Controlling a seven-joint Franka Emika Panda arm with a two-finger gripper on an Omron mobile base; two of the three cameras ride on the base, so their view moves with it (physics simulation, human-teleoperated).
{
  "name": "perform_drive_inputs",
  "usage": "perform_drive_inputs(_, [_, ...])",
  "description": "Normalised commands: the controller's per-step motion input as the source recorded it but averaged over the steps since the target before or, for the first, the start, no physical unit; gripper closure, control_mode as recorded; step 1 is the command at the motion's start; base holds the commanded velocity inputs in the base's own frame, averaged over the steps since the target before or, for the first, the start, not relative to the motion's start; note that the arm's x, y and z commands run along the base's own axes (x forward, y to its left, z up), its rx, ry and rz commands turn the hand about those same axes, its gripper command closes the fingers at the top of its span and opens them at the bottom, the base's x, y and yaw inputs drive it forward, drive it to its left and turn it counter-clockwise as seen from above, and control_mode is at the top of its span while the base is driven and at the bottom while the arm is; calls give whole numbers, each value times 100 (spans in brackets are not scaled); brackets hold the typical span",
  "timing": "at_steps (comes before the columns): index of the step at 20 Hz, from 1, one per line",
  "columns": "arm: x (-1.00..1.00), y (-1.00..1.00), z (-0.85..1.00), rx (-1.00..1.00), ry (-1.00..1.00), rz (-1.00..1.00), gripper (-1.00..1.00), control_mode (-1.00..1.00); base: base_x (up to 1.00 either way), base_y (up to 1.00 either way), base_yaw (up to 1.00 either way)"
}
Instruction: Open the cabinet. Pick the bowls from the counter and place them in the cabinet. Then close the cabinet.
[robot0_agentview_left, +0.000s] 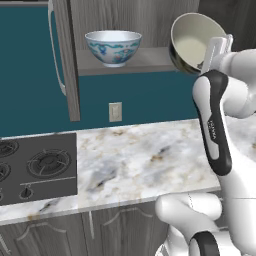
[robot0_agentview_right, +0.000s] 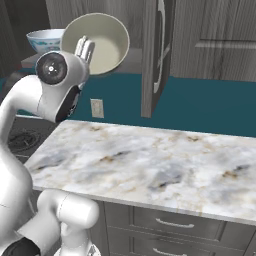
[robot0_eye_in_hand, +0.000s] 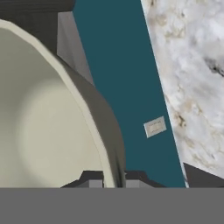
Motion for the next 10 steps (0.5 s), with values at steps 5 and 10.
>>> perform_drive_inputs(5, [46, -18, 0, 0, 0, 2, 100, -100, 0, 0, 0])
perform_drive_inputs(10, [64, -3, 0, 0, 0, 2, 100, -100, 0, 0, 0])
